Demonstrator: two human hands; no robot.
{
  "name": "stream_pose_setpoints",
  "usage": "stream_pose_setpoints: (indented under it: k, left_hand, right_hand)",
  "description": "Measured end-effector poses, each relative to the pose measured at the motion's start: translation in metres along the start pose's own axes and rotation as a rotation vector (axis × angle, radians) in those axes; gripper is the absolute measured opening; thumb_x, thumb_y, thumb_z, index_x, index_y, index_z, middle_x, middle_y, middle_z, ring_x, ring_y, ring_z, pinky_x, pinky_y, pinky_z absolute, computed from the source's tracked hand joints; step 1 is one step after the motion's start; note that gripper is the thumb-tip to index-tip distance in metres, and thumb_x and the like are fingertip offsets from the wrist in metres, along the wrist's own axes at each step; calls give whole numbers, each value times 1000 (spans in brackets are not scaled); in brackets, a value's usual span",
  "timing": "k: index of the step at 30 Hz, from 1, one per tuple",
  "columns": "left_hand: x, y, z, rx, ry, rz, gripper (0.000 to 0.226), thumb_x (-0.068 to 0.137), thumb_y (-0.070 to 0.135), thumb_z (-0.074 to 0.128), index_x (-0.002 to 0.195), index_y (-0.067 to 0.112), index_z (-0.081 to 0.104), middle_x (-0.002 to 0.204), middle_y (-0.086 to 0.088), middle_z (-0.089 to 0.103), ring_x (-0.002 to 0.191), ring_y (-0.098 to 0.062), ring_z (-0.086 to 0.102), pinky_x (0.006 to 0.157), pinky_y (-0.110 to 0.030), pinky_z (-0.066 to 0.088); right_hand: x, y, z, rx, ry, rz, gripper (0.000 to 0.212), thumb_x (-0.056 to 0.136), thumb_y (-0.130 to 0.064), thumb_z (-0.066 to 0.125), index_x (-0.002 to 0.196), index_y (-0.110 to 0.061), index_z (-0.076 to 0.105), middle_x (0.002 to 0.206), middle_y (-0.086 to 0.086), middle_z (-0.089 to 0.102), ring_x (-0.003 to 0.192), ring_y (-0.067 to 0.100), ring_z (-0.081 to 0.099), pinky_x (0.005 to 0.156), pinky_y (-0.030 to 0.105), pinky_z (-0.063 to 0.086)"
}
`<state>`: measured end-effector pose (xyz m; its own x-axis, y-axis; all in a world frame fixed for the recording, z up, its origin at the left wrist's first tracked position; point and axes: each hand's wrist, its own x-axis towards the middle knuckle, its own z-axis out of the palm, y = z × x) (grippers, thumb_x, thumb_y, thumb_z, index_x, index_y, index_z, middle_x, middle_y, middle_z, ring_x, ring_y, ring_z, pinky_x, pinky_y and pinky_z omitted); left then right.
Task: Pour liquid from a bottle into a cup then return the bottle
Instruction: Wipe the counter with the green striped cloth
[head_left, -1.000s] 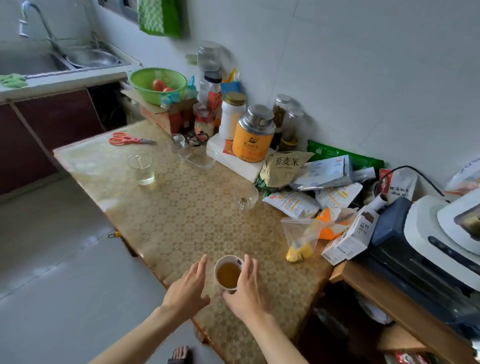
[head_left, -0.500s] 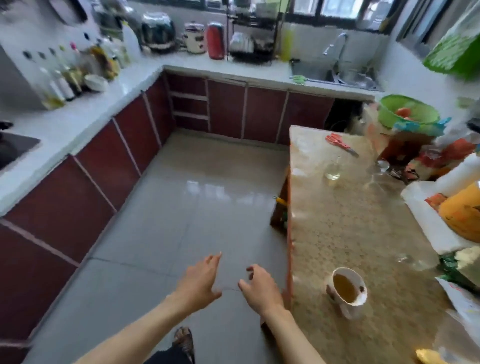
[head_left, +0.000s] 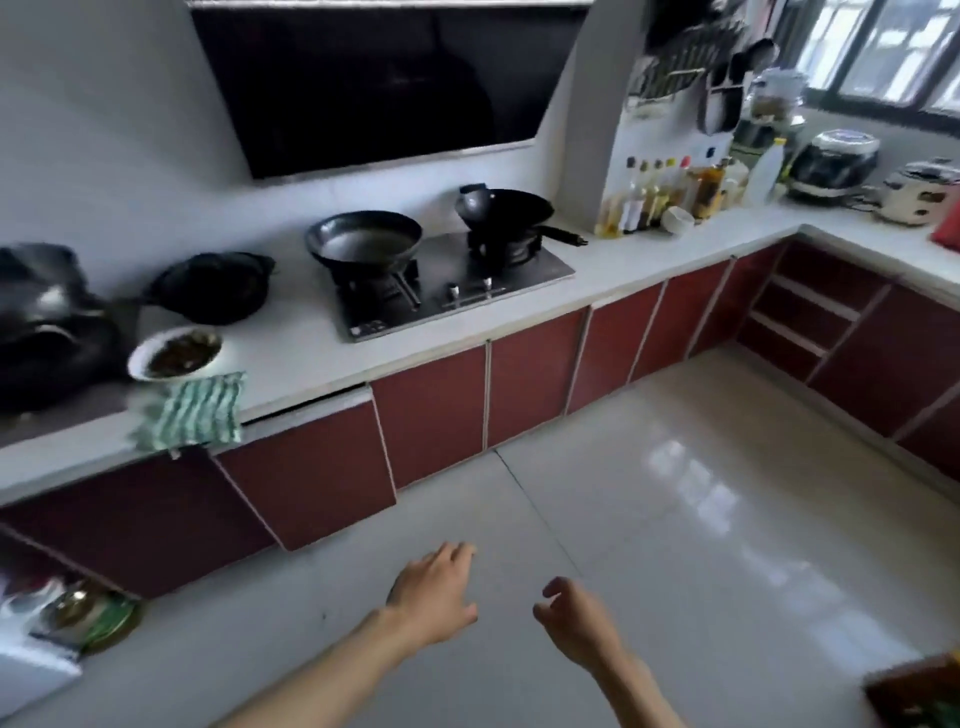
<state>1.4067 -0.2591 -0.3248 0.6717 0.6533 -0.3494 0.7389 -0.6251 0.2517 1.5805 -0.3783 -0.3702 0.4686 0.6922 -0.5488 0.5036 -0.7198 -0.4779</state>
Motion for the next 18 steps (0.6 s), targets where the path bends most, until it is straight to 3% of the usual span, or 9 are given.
stream_pose_setpoints:
  k: [5,10,14,18]
  left_hand:
    - [-67,-152,-31,-82,116,-245,61,82,36,62,135,20,36,137,-1,46,120,-27,52,93,-40,43]
    - [-139,-282,-39,-170,234,-461,48,86,39,56,128,23,39,132,2,49,112,-24,56,86,-37,47]
    - [-185,-349,-24,-270,244,-601,49,87,40,57,129,20,40,131,-1,48,110,-23,58,83,-35,47]
    - [-204,-387,-8,-353,224,-699,46,86,41,56,125,19,42,124,-1,50,104,-23,59,71,-30,38]
  right_hand:
    - [15,-160,81,-134,-80,-224,26,91,-39,60,114,-28,63,103,-5,65,111,19,62,85,27,47]
    - [1,-286,168,-246,-240,-430,26,88,-33,61,112,-24,67,79,-6,63,70,9,55,61,21,44]
    - [-2,-343,223,-409,-361,-497,27,88,-33,61,111,-22,69,111,7,73,97,24,66,69,24,39]
    - [24,-374,257,-541,-452,-501,1,89,-32,60,90,-32,59,105,6,71,88,20,65,73,24,46]
